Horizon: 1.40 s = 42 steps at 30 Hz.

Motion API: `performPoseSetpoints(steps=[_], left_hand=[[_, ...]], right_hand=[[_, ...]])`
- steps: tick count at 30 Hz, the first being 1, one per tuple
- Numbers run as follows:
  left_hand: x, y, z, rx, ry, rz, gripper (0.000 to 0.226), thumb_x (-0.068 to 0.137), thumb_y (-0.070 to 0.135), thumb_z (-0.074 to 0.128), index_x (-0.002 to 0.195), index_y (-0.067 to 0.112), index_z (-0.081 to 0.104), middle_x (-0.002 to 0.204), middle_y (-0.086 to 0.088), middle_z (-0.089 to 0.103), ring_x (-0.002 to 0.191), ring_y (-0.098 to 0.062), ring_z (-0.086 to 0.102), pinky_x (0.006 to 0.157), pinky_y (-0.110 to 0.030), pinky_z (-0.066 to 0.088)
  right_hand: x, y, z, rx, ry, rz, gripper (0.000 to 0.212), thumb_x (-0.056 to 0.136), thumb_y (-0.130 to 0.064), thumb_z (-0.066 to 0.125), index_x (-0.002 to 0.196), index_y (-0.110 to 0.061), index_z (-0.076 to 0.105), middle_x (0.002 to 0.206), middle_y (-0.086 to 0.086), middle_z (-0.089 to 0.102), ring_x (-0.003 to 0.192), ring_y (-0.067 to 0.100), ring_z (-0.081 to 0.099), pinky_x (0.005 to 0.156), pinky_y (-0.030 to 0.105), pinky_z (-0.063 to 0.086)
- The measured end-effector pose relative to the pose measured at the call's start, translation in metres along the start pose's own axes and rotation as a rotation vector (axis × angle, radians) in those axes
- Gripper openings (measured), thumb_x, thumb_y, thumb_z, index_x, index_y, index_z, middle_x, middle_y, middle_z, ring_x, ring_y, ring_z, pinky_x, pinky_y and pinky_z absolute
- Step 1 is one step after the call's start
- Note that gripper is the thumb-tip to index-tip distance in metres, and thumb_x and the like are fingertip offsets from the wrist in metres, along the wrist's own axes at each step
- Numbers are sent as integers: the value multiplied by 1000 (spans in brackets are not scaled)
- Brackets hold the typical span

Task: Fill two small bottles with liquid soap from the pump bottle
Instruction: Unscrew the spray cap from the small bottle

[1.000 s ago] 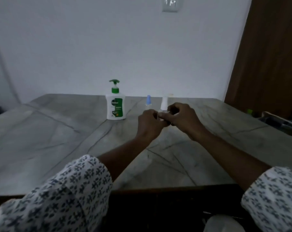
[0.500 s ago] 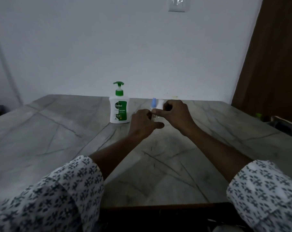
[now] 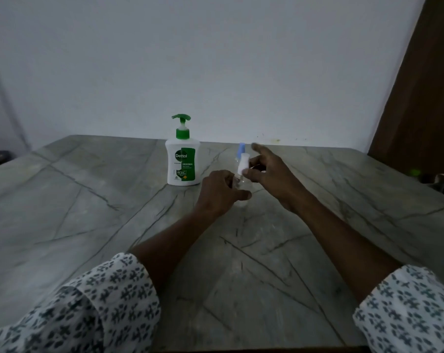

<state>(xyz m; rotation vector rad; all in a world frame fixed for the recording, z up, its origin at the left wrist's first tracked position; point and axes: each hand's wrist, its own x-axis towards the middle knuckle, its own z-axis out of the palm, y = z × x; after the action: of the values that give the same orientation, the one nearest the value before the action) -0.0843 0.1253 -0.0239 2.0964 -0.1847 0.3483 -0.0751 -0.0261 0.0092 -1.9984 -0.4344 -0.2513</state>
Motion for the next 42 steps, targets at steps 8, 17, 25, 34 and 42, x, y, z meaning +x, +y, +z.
performPoseSetpoints(steps=[8,17,25,34,42], left_hand=[[1,1,5,-17,32,0,37,69,23,91,91,2,70,83,-13,72,68,-19,59,62,-31,44],[0,1,7,0,39,11,31,71,23,90,84,5,69,73,-6,68,62,-14,56,57,-25,39],[0,0,7,23,28,36,33,72,21,89,97,6,73,86,-5,75,74,-17,69,64,-24,49],[-1,1,9,47,15,43,30,73,23,89,94,8,73,81,0,72,68,-9,65,56,-14,40],[-2,0,8,33,13,47,27,72,21,89,86,9,70,72,3,66,61,-9,57,52,-13,37]], right_hand=[[6,12,2,136,91,10,81,88,-6,68,153,-21,22,99,0,66,100,16,63,92,28,49],[1,12,14,70,156,-7,16,87,-21,70,95,-8,64,91,8,66,83,19,61,77,34,49],[0,15,19,61,175,56,42,80,-43,75,105,-12,61,100,1,64,88,13,62,70,24,49],[-2,17,17,164,167,74,40,87,-32,68,121,-13,58,119,1,61,102,13,61,80,24,49],[-4,17,17,147,204,32,17,93,-15,58,109,-12,63,118,10,64,103,18,61,83,26,49]])
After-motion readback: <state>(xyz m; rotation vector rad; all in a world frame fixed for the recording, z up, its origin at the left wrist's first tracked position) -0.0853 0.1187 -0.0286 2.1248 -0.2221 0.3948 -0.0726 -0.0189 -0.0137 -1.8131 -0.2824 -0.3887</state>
